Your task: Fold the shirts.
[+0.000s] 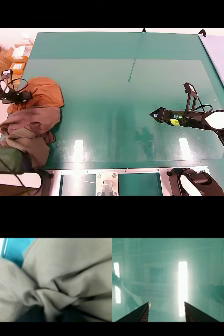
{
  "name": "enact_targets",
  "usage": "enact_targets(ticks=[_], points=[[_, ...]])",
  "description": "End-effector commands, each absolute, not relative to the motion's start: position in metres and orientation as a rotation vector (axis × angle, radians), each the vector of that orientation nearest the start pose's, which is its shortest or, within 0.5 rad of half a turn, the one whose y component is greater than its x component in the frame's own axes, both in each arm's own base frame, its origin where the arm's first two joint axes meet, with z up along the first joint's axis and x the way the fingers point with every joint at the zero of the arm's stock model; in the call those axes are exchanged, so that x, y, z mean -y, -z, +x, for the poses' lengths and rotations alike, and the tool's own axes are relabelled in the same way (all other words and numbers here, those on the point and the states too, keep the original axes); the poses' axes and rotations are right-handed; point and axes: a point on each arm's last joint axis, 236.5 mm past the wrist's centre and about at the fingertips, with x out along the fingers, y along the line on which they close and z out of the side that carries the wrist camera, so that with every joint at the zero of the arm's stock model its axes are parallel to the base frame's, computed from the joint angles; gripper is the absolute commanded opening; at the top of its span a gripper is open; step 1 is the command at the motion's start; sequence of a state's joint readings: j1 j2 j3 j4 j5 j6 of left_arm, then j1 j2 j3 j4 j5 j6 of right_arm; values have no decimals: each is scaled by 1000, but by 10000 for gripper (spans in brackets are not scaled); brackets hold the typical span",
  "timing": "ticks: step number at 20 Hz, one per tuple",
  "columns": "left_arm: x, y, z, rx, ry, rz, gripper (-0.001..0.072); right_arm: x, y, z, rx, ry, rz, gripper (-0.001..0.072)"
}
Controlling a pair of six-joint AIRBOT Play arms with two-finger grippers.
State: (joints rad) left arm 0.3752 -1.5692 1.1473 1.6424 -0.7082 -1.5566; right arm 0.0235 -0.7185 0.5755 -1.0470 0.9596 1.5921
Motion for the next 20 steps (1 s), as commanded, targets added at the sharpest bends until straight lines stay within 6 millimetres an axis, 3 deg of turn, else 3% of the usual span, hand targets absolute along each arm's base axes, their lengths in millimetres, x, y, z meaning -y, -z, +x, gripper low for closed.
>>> enact_targets(ticks=[1, 3, 6, 9, 12, 13, 15, 17, 20], points=[[-171, 72, 442, -1152, -267, -161, 31, -104, -13, 271, -1098, -230, 512, 490], [-156, 30, 460, -1109, -205, -221, 30, -105, -12, 268, -1114, -235, 510, 490], [-94, -69, 490, -960, 6, -274, 30, -104, -16, 268, -1115, -238, 503, 490], [17, -166, 479, -829, 261, -254, 29, -89, -27, 279, -1073, -196, 521, 490], [151, -227, 435, -750, 573, -265, 30, -57, -42, 293, -1018, -109, 571, 490], [188, -233, 419, -759, 656, -267, 30, -45, -46, 296, -1000, -77, 588, 489], [252, -225, 389, -814, 783, -244, 29, -26, -51, 300, -973, -27, 609, 489], [301, -198, 369, -901, 851, -211, 30, -15, -48, 298, -975, 5, 629, 490], [357, -134, 346, -1071, 923, -166, 31, -13, -42, 292, -1016, 5, 629, 490]])
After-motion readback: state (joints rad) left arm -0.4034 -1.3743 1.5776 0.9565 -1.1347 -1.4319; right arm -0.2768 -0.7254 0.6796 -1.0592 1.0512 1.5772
